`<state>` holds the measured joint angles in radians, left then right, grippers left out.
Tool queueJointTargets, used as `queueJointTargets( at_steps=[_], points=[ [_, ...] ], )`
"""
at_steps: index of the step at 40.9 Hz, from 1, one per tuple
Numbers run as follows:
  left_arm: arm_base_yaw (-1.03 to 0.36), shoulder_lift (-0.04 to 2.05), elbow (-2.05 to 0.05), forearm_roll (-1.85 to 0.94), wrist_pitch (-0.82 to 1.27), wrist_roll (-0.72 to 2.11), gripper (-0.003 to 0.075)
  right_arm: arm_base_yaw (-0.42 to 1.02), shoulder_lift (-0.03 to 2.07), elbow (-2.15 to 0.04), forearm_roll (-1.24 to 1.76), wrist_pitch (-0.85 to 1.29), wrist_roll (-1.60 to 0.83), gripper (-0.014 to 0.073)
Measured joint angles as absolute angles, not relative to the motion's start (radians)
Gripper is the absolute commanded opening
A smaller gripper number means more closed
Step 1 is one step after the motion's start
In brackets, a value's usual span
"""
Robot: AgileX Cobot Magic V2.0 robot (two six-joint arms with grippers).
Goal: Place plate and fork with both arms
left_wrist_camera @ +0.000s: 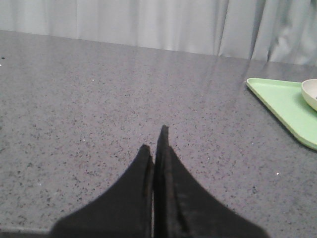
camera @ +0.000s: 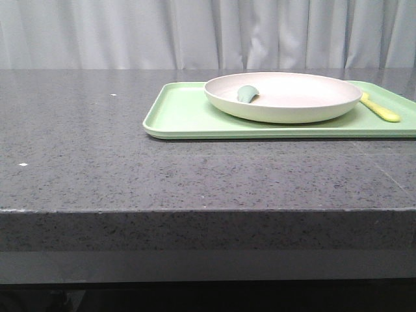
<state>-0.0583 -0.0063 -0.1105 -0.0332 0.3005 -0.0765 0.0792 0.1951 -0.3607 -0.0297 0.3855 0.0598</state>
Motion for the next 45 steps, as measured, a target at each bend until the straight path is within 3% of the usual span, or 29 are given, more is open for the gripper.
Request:
queueJointTargets(
  at_steps=[11,45],
  points=[
    [-0.056,-0.006,0.006,-0.033,0.168,-0.077,-0.0018,0.079,0.195,-0.361,-0.030,0.385,0.060,-0.0070],
    [-0.055,-0.006,0.006,-0.033,0.169,-0.077,-0.0018,0.079,0.195,-0.361,-0.030,0.385,0.060,-0.0070]
  ],
)
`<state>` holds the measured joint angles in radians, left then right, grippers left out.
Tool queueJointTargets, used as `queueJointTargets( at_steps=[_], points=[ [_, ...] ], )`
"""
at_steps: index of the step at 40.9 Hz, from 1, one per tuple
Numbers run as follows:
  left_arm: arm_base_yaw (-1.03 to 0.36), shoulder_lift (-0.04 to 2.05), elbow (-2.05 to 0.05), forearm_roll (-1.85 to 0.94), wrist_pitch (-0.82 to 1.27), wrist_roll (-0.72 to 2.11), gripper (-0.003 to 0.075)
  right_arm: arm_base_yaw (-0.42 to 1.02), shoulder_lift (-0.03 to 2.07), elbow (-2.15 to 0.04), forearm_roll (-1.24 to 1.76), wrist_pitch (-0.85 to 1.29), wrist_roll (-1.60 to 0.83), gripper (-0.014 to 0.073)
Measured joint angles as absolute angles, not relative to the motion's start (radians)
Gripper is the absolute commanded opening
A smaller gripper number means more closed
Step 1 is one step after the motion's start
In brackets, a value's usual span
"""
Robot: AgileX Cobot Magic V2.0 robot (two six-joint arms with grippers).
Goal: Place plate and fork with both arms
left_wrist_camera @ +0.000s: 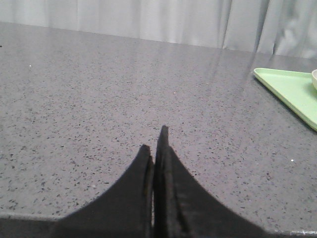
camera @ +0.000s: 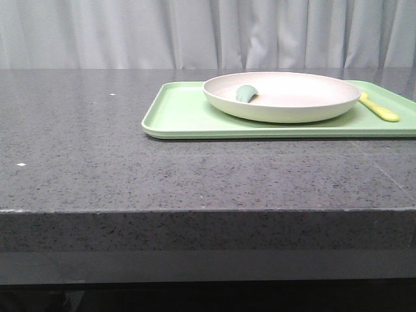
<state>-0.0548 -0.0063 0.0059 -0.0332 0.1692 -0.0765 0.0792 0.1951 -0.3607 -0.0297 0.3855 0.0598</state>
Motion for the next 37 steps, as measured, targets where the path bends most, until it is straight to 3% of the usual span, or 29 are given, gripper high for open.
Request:
queueJointTargets(
  at_steps=[12,29,37],
  points=[
    [-0.055,-0.006,0.006,-0.033,0.169,-0.077,-0.0018,0.079,0.195,-0.329,-0.030,0.369,0.060,-0.0070],
    [-0.055,-0.006,0.006,-0.033,0.171,-0.077,-0.0018,0.074,0.002,-0.009,-0.026,0.267,0.060,-0.0070],
    [-0.055,-0.006,0.006,-0.033,0.171,-0.077,-0.0018,0.067,-0.011,0.027,-0.026,0.258,0.060,-0.0070]
  ],
)
